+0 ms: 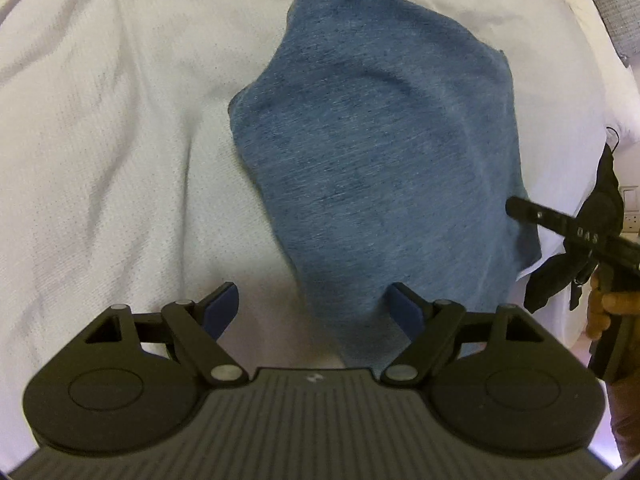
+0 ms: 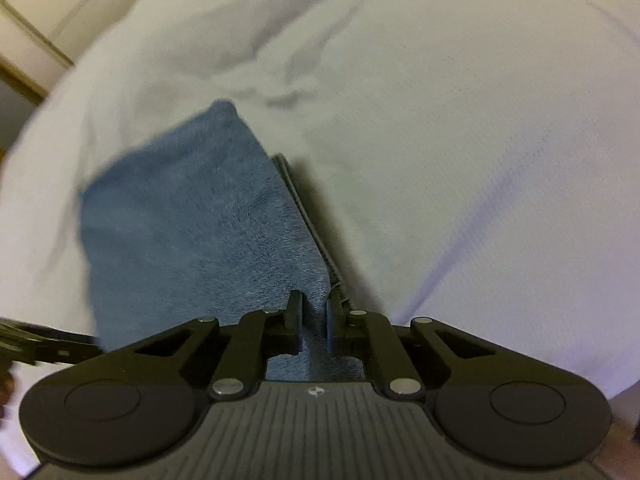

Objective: Fold clothes
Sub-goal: 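Close both grippers on the jeans bundle edges from opposite sides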

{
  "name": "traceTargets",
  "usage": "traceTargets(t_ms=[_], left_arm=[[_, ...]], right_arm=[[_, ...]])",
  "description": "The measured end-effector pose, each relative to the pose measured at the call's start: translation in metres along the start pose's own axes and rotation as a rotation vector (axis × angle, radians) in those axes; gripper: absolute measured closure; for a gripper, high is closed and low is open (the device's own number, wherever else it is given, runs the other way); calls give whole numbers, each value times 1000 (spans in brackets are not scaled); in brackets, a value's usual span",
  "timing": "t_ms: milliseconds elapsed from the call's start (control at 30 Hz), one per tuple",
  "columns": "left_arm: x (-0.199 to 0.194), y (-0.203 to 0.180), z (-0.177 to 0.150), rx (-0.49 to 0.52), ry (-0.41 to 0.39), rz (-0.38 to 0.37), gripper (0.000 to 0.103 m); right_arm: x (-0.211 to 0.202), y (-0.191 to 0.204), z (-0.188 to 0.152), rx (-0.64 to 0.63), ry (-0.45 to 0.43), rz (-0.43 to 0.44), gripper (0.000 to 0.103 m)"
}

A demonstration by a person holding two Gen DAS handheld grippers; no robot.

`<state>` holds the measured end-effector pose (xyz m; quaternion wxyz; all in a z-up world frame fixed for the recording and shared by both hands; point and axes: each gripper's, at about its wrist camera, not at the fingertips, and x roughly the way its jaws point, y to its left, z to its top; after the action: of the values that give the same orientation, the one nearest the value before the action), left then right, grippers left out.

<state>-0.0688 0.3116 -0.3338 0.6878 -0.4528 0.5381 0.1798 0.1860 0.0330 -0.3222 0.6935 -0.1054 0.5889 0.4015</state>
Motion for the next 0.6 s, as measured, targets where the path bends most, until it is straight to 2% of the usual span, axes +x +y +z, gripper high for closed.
traceTargets(t_ms=[100, 267, 300, 367, 533, 600], left_arm=[[-1, 5, -4, -30, 0, -1, 24], [-8, 14, -13, -110, -17, -8, 24], [-12, 14, -15, -125, -30, -6, 24], [-21, 14, -19, -156, -60, 5, 24], [-39, 23, -34, -261, -153, 2, 24], [-43, 28, -43, -312, -182, -3, 24]], right_arm=[[8, 4, 1, -14, 3, -32, 94], [7, -5, 4, 11, 31, 13, 85], [7, -5, 6, 11, 44, 16, 83], [6, -2, 12, -11, 72, 12, 70], [3, 18, 29, -122, 135, 19, 69], [3, 24, 36, -172, 147, 40, 66]])
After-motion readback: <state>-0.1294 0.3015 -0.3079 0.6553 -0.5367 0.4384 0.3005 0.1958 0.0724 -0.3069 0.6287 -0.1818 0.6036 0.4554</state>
